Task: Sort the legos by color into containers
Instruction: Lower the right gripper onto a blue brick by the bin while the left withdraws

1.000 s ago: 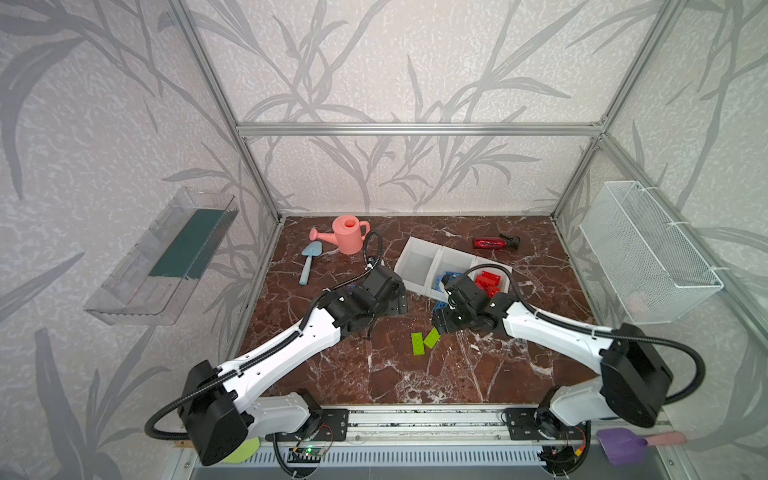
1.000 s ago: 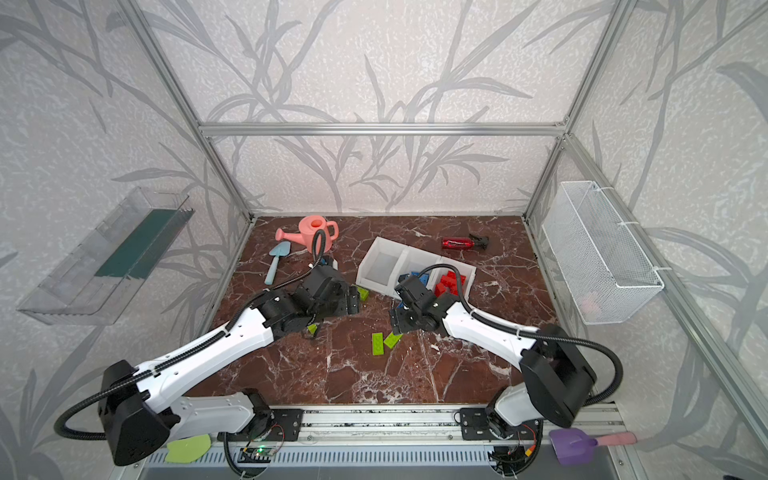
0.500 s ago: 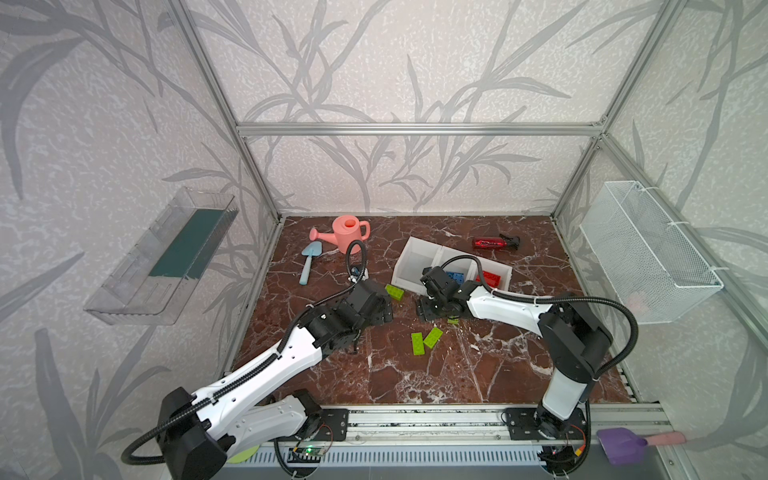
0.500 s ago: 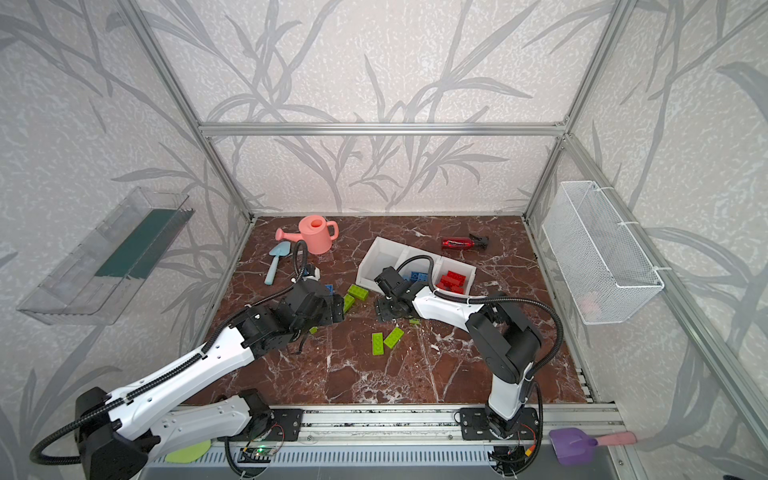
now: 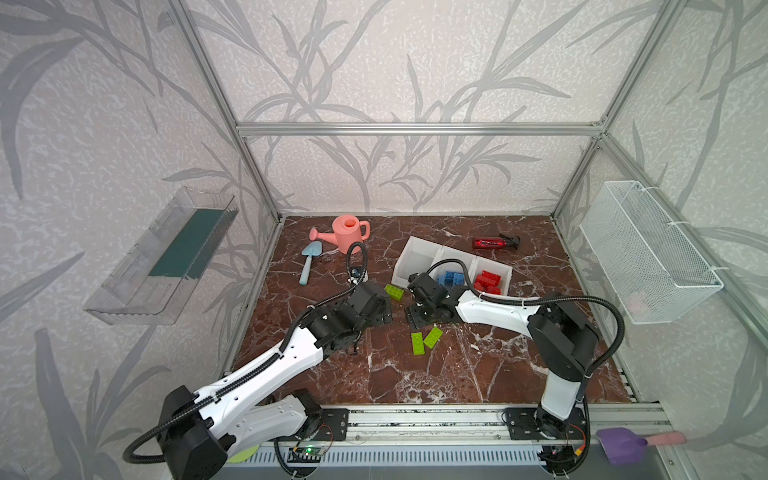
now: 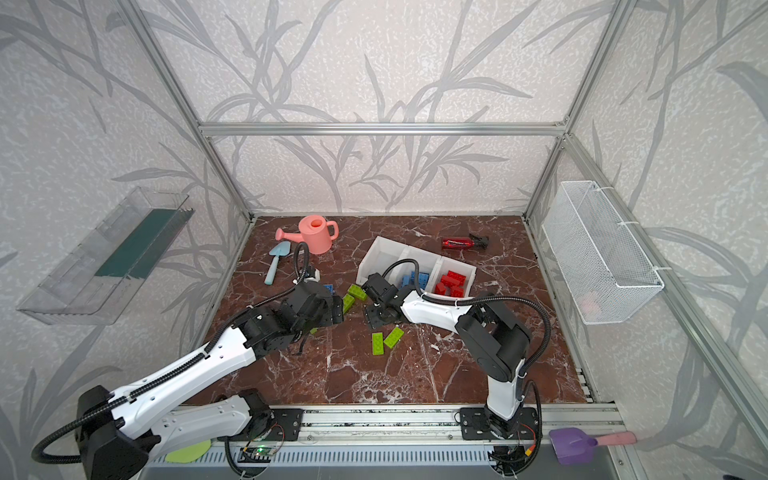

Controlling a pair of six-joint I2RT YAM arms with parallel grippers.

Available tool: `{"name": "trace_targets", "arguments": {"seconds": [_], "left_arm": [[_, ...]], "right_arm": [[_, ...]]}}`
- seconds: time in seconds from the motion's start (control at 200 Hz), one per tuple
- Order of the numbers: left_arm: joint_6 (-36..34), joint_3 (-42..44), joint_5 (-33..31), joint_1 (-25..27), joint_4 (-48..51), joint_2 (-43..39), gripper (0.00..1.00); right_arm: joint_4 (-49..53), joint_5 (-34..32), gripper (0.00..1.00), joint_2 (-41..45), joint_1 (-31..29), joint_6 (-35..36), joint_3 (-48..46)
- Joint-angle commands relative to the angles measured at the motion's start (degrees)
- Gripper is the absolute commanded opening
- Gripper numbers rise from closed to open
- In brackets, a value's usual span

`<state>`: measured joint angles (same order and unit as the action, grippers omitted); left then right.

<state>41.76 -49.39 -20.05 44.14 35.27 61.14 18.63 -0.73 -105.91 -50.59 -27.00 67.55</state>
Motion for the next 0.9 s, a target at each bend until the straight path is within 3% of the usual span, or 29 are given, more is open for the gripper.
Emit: {"name": "trace_targets", "arguments": {"seconds": [0.0,0.2,0.405,0.645,0.895], "left_arm": [[1.1,1.5,-2.5,-0.2,1.2,-1.6,0.94],[1.2,2.0,-3.2,-0.2,1.8,-3.3,0.94],[1.6,3.0,-2.7,-0.4,1.2,-3.0,0.94],[1.9,3.7,-2.5,-0.3,0.9,-2.5,0.94],[2.5,3.9,-2.5,-0.5,1.3,-2.0,0.94]], "right_arm": [[0.9,3.1,0.73,-0.7,-1.9,-1.5,2.1],[2.6,2.7,0.75,2.1,-1.9,0.0,4.0],[8.3,-2.2,1.0,2.9,-0.8,7.8,5.5],[15.8,-2.7,0.99,-0.9,3.5,11.6,9.1],[17.3,-2.0,0.99,-5.4,3.8,12.7,11.9]]}}
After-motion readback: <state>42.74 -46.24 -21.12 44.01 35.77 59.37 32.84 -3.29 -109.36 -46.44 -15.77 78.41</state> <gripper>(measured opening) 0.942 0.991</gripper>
